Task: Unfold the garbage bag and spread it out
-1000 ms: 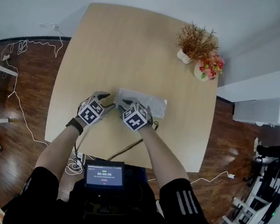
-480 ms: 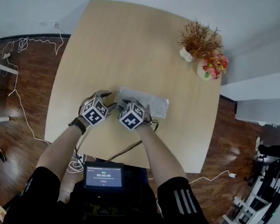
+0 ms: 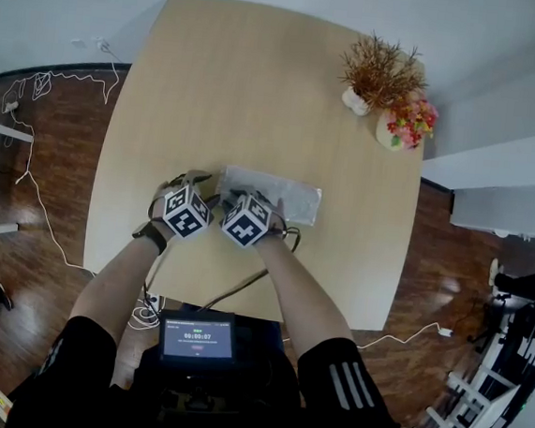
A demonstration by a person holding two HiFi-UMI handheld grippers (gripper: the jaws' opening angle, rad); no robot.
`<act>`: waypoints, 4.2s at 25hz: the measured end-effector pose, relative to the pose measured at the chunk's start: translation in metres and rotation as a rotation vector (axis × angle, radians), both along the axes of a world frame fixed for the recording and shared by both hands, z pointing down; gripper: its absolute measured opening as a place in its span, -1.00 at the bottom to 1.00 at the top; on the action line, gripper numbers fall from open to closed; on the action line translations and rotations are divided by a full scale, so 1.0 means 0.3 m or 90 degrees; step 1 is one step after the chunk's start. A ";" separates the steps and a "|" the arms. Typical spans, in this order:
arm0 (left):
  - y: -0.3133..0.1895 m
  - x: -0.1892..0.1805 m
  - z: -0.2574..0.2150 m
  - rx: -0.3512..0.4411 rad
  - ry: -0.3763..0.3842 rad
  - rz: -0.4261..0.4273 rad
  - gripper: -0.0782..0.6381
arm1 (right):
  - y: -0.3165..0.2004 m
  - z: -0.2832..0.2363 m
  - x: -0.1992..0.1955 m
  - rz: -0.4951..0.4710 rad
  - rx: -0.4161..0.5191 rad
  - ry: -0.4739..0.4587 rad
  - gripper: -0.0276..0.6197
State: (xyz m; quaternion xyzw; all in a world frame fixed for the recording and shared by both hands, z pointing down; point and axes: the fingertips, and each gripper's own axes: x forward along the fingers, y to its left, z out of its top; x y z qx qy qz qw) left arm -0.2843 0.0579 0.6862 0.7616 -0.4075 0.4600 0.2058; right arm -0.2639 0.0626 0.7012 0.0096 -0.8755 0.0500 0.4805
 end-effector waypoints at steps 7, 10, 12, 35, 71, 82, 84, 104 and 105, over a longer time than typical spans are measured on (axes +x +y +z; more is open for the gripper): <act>-0.009 -0.004 0.021 -0.006 -0.022 0.001 -0.16 | 0.002 0.004 0.004 -0.001 -0.011 0.005 -0.47; -0.011 -0.006 0.025 -0.008 -0.028 -0.001 -0.16 | 0.008 0.009 0.005 -0.004 -0.012 0.005 -0.47; -0.008 -0.007 0.034 -0.013 -0.034 0.001 -0.16 | 0.006 0.007 0.004 -0.002 -0.008 0.005 -0.48; -0.006 -0.006 0.050 -0.016 -0.066 0.021 -0.17 | -0.030 -0.061 0.004 0.021 0.027 -0.029 -0.85; 0.001 0.011 0.060 -0.026 -0.098 0.055 -0.27 | -0.345 -0.358 0.462 0.265 0.113 -0.122 -0.85; -0.001 0.016 0.058 -0.031 -0.109 0.058 -0.28 | -0.447 -0.421 0.700 0.360 0.151 -0.131 -0.85; 0.000 0.014 0.058 -0.030 -0.112 0.058 -0.28 | -0.459 -0.423 0.744 0.375 0.156 -0.128 -0.85; 0.000 0.010 0.058 -0.038 -0.127 0.051 -0.28 | -0.558 -0.379 1.124 0.493 0.194 -0.075 -0.85; 0.000 0.008 0.059 -0.039 -0.129 0.050 -0.28 | -0.560 -0.371 1.142 0.499 0.194 -0.070 -0.85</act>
